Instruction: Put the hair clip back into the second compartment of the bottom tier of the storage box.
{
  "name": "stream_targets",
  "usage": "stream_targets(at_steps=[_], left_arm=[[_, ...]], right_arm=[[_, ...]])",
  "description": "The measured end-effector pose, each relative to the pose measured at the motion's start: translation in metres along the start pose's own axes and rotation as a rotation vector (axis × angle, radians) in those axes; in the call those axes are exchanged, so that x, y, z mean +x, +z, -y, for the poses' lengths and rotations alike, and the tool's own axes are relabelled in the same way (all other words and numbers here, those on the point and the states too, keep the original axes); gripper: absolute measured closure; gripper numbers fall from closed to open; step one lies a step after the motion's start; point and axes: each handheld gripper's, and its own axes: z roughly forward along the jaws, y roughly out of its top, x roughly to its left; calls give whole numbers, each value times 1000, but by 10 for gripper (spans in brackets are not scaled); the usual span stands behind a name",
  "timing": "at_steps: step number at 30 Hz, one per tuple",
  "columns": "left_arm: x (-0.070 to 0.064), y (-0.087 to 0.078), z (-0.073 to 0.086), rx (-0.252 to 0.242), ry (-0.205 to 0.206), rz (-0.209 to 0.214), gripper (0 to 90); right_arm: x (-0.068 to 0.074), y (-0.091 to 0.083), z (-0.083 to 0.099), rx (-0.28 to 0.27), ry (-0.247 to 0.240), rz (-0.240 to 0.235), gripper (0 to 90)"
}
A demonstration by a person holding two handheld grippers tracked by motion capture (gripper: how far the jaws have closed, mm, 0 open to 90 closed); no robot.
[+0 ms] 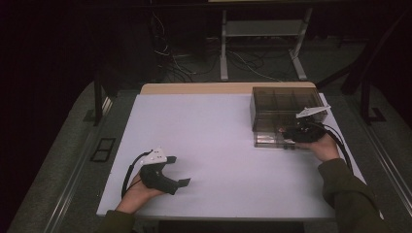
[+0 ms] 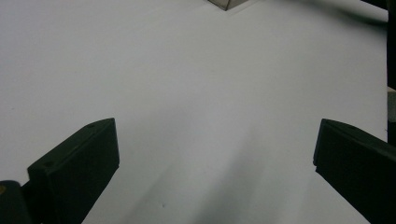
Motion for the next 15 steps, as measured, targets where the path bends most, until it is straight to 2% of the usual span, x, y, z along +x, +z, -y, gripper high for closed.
stream_targets(at_steps=[15], left_arm=[[0,0,0,-1,0,0,0]], right_arm=[[-3,8,3,29,11,-6,671]])
